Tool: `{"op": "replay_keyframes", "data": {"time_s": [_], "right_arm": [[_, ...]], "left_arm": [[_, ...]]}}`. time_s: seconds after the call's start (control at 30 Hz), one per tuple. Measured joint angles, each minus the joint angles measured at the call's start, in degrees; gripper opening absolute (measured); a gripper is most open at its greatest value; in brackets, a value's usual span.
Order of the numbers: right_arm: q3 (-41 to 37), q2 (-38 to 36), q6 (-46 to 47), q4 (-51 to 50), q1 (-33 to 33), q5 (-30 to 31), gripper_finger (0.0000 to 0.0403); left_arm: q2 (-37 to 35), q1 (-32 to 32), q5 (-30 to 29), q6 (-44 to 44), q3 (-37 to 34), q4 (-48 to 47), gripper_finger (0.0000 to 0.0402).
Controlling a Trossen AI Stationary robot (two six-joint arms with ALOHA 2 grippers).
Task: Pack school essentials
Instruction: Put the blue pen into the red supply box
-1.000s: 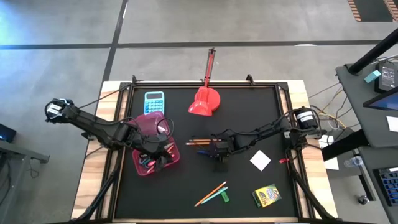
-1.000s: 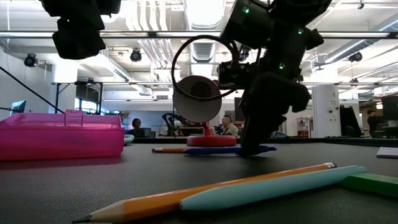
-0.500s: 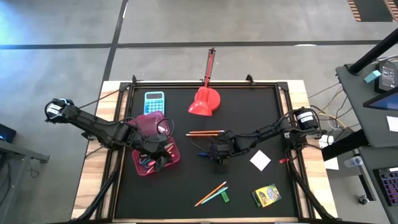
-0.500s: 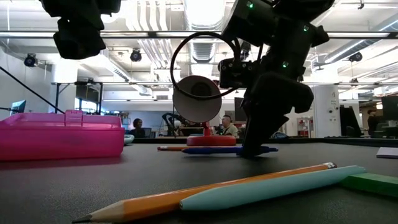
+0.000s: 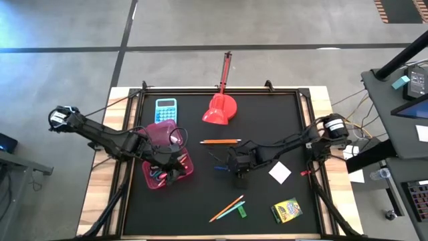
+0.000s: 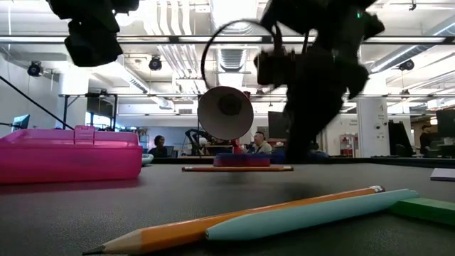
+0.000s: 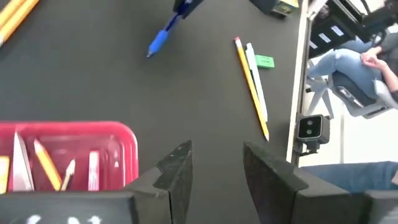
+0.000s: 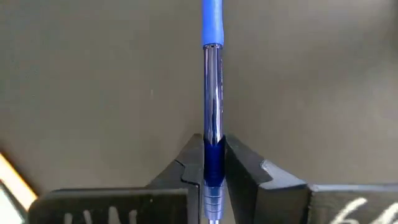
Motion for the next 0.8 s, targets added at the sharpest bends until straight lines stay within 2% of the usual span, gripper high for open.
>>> {"op": "replay_keyframes", "data": {"time_s": [0.23, 0.53, 0.63, 0.8], "right_arm": [[0.2, -5.5, 2.9, 1.5, 0.4, 2.0, 0.0031], [0.2, -13.2, 2.7, 13.7, 0.8, 13.7, 0.0034], [0.3, -15.5, 0.4, 20.7, 0.7, 17.0, 0.0035], [0.3, -17.4, -4.8, 33.5, 0.7, 17.2, 0.0036]], "left_arm": [[0.0, -0.3, -1.3, 6.1, 0.0, 7.4, 0.0123], [0.0, -0.3, -5.0, 11.5, 0.0, 17.6, 0.0123], [0.0, -0.3, -9.8, 13.7, 0.0, 21.1, 0.0123], [0.0, -0.1, -20.8, 17.2, 0.0, 29.0, 0.0123]]}}
